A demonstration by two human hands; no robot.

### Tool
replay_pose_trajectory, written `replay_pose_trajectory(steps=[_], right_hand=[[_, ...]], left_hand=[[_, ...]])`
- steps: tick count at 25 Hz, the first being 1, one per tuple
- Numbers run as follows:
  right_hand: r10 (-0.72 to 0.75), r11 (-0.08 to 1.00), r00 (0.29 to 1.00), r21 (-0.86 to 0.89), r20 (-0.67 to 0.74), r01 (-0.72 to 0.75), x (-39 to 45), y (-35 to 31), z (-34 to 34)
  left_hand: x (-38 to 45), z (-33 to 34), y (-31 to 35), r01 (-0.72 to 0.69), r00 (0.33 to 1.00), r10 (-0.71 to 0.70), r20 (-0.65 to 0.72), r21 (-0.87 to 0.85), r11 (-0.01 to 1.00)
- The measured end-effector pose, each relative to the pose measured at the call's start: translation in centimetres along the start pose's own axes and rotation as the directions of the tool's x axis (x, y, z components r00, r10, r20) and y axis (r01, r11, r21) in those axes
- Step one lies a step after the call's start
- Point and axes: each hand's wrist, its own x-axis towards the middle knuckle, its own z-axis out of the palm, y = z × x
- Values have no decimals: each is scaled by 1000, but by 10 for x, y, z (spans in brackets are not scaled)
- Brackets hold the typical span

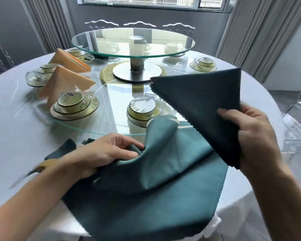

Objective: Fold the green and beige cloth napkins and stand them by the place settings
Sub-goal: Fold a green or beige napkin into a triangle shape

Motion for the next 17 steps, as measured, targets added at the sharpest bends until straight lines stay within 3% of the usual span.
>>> replay_pose_trajectory(steps=[4,7,10,13,14,17], right_hand=[[-121,970,990,-203,68,132,12,9,58],[-158,852,977,-480,146,210,25,34,108],[-153,616,975,-756,162,222,31,63,154],[-144,513,978,-834,148,202,38,83,189],[-124,474,979,-857,162,202,42,88,197],[-58,426,971,-874,232,234,43,93,205]], left_hand=[[3,8,-30,10,940,134,-315,419,908],[-3,7,-43,70,929,158,-336,577,814],[-4,4,-42,27,869,262,-419,570,821],[4,-8,-28,-114,741,406,-534,496,861],[8,-14,-22,-108,733,426,-531,527,843],[21,-31,-11,4,790,361,-495,593,805]])
